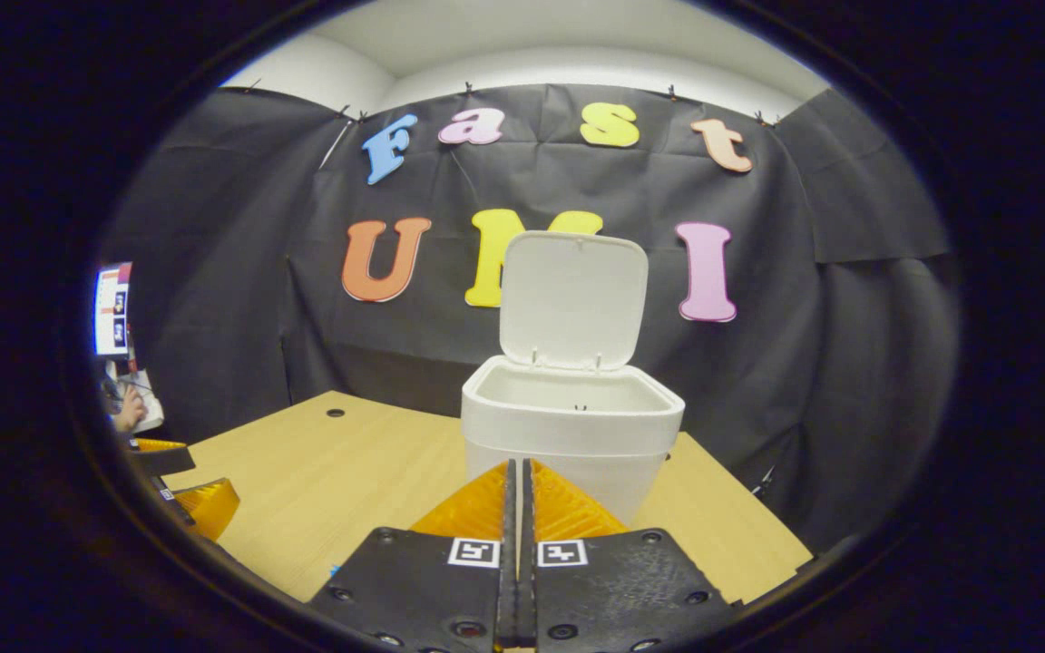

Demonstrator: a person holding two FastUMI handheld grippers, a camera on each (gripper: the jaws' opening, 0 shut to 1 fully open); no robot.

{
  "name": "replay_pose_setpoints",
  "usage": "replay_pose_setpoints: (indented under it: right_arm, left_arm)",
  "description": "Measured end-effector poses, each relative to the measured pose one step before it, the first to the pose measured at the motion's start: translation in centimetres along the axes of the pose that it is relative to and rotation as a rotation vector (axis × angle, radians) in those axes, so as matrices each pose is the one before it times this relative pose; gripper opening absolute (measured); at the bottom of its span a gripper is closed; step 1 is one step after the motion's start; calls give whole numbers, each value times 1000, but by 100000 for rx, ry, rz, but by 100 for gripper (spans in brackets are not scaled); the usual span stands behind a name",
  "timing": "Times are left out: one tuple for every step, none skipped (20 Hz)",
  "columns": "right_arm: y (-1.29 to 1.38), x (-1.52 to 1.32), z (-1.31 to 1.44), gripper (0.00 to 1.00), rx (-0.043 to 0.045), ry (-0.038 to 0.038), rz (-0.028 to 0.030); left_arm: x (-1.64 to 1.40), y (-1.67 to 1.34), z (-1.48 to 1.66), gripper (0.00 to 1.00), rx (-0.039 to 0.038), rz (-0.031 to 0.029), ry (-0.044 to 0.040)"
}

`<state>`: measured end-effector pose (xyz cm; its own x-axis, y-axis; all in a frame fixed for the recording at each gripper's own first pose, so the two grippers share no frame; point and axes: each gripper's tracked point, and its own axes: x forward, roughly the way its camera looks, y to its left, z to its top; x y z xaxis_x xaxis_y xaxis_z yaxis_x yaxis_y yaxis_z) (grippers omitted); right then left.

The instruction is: Press the lid of the desktop garbage bin to open it, pick up the crumpled paper on the desktop and throw it into the bin, then pick up the pop can on the desktop and drop it into the bin, and finally close the garbage bin lid.

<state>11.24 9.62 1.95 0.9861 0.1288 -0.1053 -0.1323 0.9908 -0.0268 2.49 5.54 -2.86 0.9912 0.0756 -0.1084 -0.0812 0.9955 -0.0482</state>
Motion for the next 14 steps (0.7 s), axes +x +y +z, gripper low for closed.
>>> replay_pose_setpoints:
  right_arm:
    - [-490, -464, -144, 1, 1923, -530, -536]
    - [-70, -360, -227, 1, 2250, -825, 1433]
    - [100, -341, -315, 15, 1019, -88, 1143]
    - [-61, -415, -154, 18, 303, -553, 1281]
    - [100, -583, -15, 24, 180, -506, 1520]
    - [-294, -373, -170, 28, -288, -670, 376]
    - [-248, -578, 34, 36, -545, -1179, 219]
    - [-189, -689, 120, 41, -207, -1794, -138]
    - [-534, -583, 168, 50, -609, -1948, -1429]
    - [-682, -556, 136, 56, -1116, -2596, -2340]
    - [-515, -459, 208, 72, -954, -1971, -1807]
    - [-430, -454, -136, 76, -1330, -1741, -1883]
    - [-467, -384, -213, 86, -1079, -1009, -1593]
    - [-312, -331, -438, 90, -666, -120, -563]
  left_arm:
    - [83, 88, -54, 99, -630, 265, 178]
    - [78, -1, -18, 99, -164, 63, -27]
    - [64, -27, -15, 99, 301, 49, 137]
    - [-36, -5, 53, 99, 876, 271, -298]
    - [39, 38, 192, 99, 149, 291, -1007]
    - [-83, 54, 336, 99, -808, 197, -1803]
    - [21, -197, 351, 99, -547, -610, -1903]
    - [81, -301, 214, 99, 5, -904, -1410]
    - [17, -319, 203, 99, 811, -624, -1022]
    - [126, -153, -114, 99, 957, -357, -532]
    - [181, -78, -170, 99, 644, 208, 400]
    - [148, -54, -286, 99, 288, 186, 268]
    - [178, -293, -386, 99, -906, -759, 684]
    - [202, -299, 23, 99, -1597, -967, -418]
